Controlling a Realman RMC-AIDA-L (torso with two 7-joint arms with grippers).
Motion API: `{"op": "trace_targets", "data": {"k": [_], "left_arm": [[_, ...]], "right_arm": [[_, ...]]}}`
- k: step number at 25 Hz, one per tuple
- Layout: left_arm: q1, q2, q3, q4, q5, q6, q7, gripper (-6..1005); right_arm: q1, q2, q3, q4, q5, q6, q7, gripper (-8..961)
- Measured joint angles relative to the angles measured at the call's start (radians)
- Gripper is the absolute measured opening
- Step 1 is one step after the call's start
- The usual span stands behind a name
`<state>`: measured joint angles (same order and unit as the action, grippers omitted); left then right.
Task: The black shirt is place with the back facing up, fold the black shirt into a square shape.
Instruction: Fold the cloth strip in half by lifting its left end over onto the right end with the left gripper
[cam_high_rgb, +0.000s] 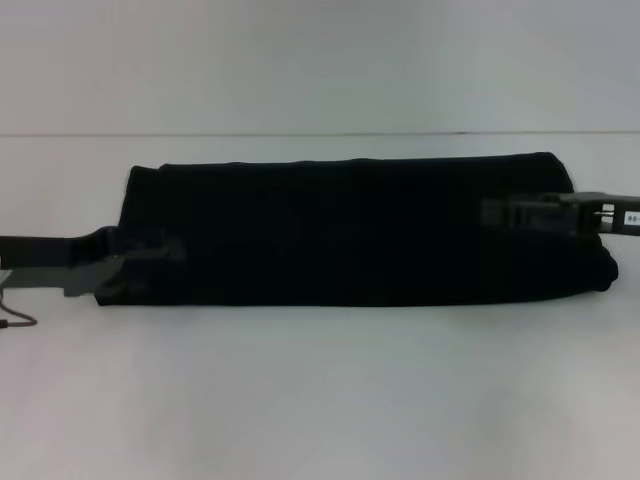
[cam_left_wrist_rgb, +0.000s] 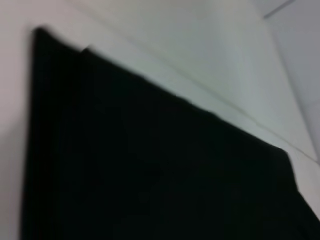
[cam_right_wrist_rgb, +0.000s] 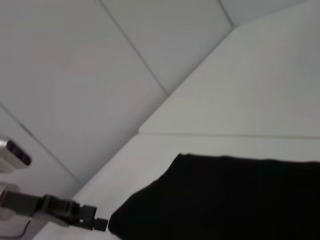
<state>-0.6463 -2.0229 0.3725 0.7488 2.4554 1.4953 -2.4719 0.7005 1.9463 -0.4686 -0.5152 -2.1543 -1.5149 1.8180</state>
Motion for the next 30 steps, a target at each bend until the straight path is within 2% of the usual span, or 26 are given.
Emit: {"op": "trace_targets", "data": {"k": [1, 2, 6, 17, 30], "left_arm": [[0.0, 0.0, 0.0, 0.0, 0.0, 0.0, 0.0, 788], [-0.001, 0.0, -0.001, -0.002, 0.034, -0.012, -0.1, 793], [-0.006, 0.001, -0.002, -0.003, 0.065, -0.019, -0.195, 865], [-0.021, 0.017, -0.054, -0.072, 0.152, -0.059, -0.407, 875], [-0.033, 0.025, -0.066, -0.109, 0.188, -0.144, -0.456, 875]], "right_arm": [[0.0, 0.0, -0.009, 0.0, 0.0, 0.004, -0.002, 788], [0.0, 0.001, -0.015, 0.0, 0.0, 0.011, -0.004, 816], [0.007, 0.002, -0.02, 0.0, -0.001, 0.039, -0.011, 930], [0.02, 0.002, -0.02, -0.025, 0.004, 0.067, -0.02, 926], [0.027, 0.005, -0.011, -0.026, 0.009, 0.086, -0.017, 921]]}}
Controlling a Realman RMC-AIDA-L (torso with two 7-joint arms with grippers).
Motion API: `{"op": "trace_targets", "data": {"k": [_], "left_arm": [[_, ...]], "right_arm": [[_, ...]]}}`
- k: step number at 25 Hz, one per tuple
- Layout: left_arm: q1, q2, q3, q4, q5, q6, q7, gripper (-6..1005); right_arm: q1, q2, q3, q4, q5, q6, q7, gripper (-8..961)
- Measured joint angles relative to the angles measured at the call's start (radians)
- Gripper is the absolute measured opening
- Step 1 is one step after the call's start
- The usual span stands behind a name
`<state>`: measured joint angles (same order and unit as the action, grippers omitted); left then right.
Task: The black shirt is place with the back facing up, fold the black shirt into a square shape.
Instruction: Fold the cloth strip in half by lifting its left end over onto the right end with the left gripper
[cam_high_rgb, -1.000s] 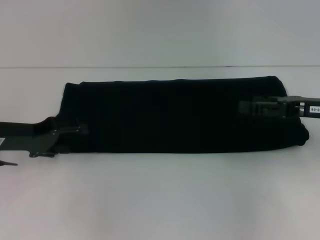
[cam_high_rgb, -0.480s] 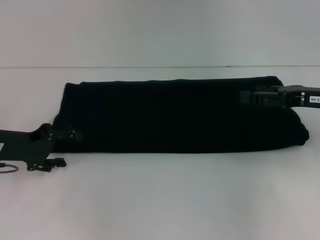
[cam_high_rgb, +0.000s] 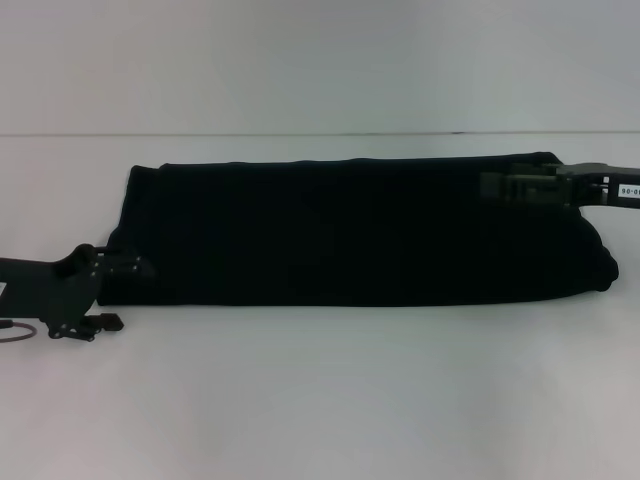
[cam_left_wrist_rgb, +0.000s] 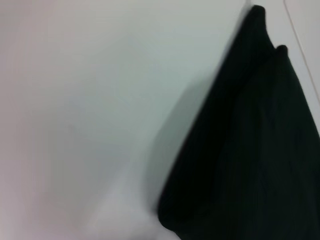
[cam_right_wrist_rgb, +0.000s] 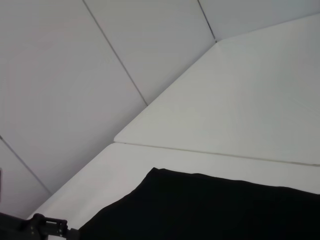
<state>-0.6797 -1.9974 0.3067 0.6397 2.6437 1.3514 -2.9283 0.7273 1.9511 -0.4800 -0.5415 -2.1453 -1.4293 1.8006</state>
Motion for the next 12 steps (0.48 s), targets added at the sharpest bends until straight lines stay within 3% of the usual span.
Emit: {"op": "trace_targets", "data": {"k": [12], "left_arm": [[-0.003, 0.0, 0.0, -0.022, 0.001, -0.059, -0.002, 875]], "right_arm": [[0.001, -0.001, 0.001, -0.002, 0.024, 0.011, 0.005, 919]]}}
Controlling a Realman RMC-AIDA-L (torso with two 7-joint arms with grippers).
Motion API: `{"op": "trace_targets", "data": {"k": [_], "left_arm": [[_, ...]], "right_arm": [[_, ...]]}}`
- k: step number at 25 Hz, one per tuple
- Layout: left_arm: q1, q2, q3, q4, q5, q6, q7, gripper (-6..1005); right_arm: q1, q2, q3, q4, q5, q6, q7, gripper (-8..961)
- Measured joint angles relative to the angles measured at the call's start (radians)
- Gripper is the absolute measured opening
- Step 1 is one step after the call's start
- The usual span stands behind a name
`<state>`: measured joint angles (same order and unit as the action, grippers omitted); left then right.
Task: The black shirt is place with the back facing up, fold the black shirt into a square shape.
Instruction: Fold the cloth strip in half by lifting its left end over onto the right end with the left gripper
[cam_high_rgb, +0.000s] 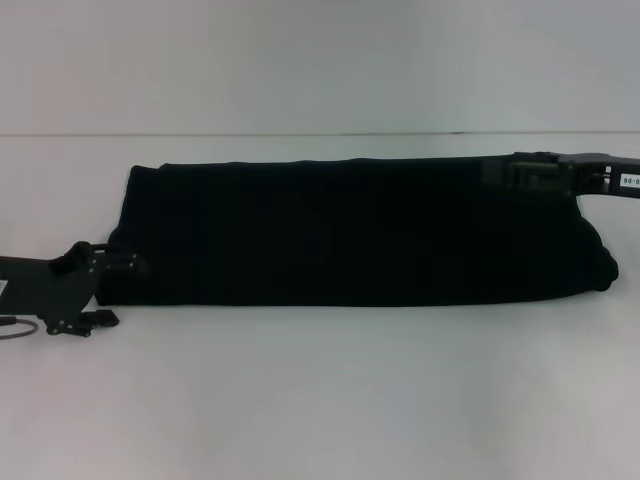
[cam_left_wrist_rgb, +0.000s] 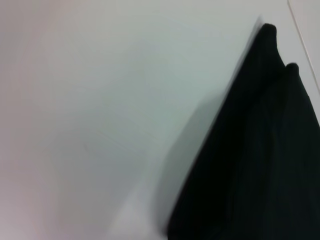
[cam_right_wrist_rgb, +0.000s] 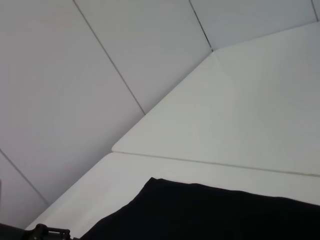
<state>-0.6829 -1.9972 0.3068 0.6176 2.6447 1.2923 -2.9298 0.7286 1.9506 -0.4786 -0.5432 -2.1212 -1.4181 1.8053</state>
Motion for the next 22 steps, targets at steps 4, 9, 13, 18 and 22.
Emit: {"op": "trace_targets", "data": {"k": [4, 9, 13, 18, 22], "left_arm": [[0.0, 0.0, 0.0, -0.002, 0.0, -0.026, 0.0, 874], [-0.003, 0.001, 0.0, -0.01, -0.005, -0.054, 0.006, 873], [-0.007, 0.001, 0.0, -0.013, -0.007, -0.063, 0.009, 873], [-0.013, 0.002, 0.001, -0.013, -0.009, -0.087, 0.02, 872], [-0.022, 0.002, 0.002, -0.021, -0.01, -0.089, 0.032, 872]], "right_arm": [[0.0, -0.001, 0.0, 0.0, 0.002, 0.0, 0.001, 919], [0.0, -0.001, 0.007, 0.0, 0.003, -0.001, 0.002, 919], [0.0, -0.001, 0.01, 0.0, 0.003, -0.001, 0.002, 920], [0.0, -0.001, 0.011, 0.0, 0.003, -0.001, 0.002, 920], [-0.002, -0.002, 0.011, 0.0, 0.003, -0.001, 0.002, 920]]}}
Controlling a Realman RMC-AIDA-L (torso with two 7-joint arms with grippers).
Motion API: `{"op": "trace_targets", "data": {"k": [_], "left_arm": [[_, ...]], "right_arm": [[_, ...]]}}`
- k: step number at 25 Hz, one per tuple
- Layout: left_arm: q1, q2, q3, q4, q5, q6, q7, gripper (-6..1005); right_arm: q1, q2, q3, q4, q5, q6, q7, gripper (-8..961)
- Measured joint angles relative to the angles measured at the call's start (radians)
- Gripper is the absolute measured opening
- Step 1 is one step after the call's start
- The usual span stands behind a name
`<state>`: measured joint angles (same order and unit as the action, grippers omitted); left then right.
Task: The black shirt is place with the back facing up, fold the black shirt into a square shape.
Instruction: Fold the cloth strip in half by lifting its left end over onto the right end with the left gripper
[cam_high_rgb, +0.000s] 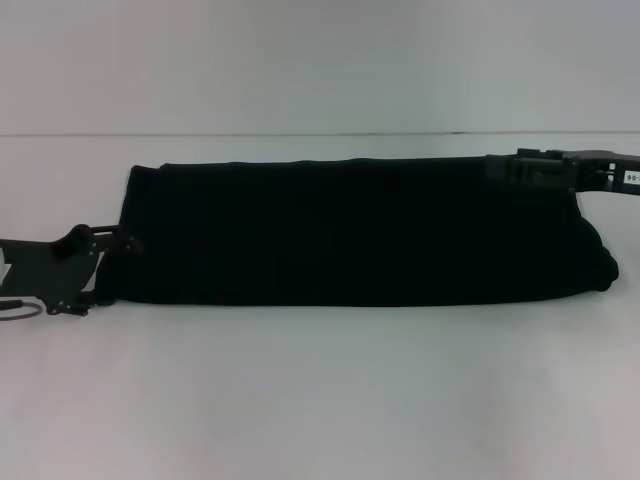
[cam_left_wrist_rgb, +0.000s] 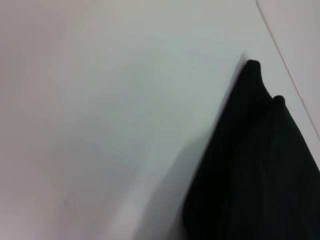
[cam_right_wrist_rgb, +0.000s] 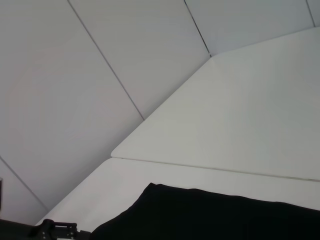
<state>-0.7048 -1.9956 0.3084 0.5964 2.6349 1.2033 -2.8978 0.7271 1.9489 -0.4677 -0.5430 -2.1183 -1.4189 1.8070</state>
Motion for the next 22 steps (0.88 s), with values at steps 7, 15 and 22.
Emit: {"op": "trace_targets", "data": {"k": [7, 15, 22], "left_arm": [[-0.003, 0.001, 0.002, -0.004, -0.001, -0.008, 0.014, 873], [0.01, 0.001, -0.013, -0.004, -0.018, -0.017, 0.105, 775], [0.027, -0.003, -0.026, -0.004, -0.04, -0.017, 0.144, 622]], "right_arm": [[-0.002, -0.002, 0.001, 0.0, 0.0, 0.001, 0.0, 920], [-0.005, -0.001, 0.001, 0.0, 0.0, 0.01, -0.002, 918], [-0.005, -0.003, 0.0, 0.0, 0.0, 0.011, -0.002, 916]]}}
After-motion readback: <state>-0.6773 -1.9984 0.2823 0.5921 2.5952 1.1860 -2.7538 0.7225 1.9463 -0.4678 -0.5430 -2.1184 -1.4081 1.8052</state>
